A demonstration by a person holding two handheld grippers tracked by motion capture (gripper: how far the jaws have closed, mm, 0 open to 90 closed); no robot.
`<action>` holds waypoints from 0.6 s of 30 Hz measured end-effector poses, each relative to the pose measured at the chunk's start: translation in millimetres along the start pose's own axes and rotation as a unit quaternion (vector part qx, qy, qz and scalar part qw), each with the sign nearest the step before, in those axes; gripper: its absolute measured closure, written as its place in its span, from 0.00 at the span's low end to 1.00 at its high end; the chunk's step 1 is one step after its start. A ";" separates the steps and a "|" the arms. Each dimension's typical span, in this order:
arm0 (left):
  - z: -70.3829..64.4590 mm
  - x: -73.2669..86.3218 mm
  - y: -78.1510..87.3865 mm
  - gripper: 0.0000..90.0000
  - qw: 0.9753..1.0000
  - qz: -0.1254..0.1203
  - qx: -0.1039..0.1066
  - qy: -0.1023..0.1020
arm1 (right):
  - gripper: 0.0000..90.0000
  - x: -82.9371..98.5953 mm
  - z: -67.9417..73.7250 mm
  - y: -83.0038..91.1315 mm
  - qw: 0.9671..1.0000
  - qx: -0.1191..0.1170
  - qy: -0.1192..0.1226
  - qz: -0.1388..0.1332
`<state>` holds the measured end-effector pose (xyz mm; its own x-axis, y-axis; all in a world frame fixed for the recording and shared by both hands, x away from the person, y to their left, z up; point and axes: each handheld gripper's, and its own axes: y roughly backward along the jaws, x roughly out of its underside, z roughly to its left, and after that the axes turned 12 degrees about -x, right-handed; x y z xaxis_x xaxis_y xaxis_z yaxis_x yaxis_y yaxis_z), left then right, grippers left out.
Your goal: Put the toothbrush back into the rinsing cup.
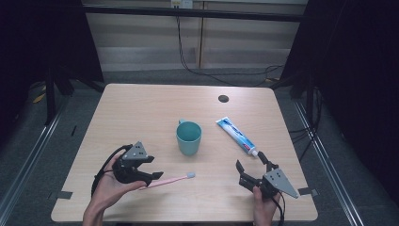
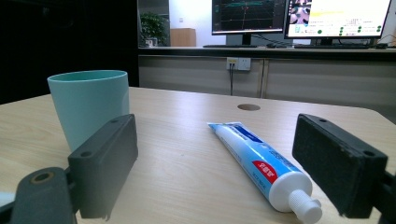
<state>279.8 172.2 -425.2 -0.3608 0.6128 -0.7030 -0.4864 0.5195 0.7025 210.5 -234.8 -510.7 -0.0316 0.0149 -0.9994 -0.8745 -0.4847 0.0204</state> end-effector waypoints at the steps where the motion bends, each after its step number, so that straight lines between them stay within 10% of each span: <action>1: 0.0 -1.3 -0.4 0.40 1.000 0.004 -0.002 -0.002 | 0.15 0.0 0.0 0.1 1.000 0.000 0.000 0.000; 18: 0.9 -18.2 -5.6 0.49 0.993 0.096 0.023 -0.064 | 0.15 0.0 -0.1 0.1 1.000 0.000 0.000 0.000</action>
<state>289.8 158.7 -416.2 -0.3380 0.7721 -0.5382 -0.3800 0.4112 0.8285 210.5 -235.0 -510.7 -0.0322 0.0157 -0.9994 -0.8740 -0.4854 0.0205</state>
